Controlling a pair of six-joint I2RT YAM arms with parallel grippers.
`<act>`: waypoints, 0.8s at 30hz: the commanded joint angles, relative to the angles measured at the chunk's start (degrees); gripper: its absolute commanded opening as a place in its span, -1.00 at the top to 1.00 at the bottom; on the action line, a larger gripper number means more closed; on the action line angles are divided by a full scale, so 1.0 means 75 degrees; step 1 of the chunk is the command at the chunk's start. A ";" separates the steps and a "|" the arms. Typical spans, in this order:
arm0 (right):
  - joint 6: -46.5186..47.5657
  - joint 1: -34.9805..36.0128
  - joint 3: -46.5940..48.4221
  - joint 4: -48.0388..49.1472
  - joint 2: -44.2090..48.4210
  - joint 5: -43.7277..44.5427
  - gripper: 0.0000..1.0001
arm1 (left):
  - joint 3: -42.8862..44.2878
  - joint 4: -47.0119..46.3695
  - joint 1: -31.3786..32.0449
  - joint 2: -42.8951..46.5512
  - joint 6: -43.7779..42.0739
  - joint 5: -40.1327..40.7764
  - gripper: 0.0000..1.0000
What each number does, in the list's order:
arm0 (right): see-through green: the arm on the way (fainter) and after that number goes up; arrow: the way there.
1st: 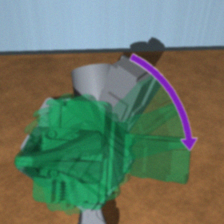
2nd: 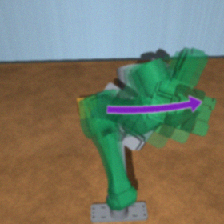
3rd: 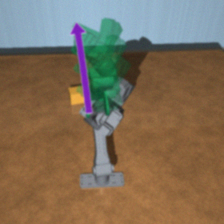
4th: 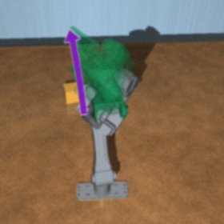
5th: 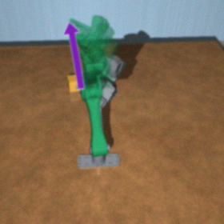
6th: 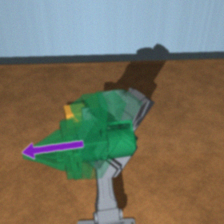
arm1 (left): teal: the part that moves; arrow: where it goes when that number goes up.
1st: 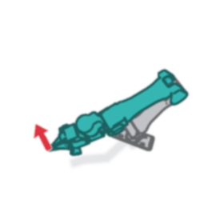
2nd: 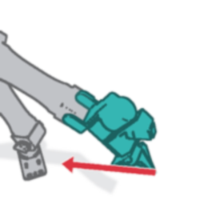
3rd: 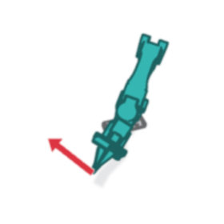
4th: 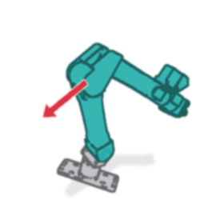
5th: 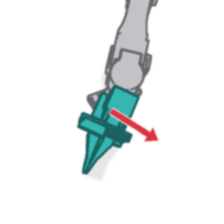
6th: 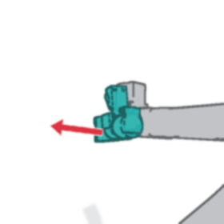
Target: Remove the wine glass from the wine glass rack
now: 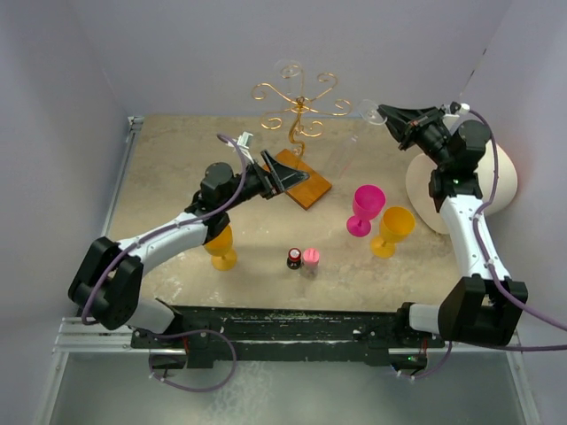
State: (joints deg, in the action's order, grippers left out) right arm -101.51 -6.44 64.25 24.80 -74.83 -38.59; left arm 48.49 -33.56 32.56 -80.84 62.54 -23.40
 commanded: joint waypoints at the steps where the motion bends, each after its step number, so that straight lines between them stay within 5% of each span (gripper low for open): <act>1: -0.0329 0.0019 0.0287 0.0519 0.0457 -0.0260 1.00 | 0.0208 -0.1526 0.0202 -0.0468 0.0407 0.0490 -0.98; 24: -0.0832 0.0026 0.0316 0.0628 0.0777 -0.0474 1.00 | 0.1373 -0.4221 0.0486 -0.2609 0.1880 0.0072 -0.99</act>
State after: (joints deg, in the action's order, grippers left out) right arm -106.21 -6.42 64.27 25.19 -71.81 -40.73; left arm 56.42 -58.02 35.81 -99.04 73.41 -21.12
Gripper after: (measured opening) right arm 0.024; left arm 0.992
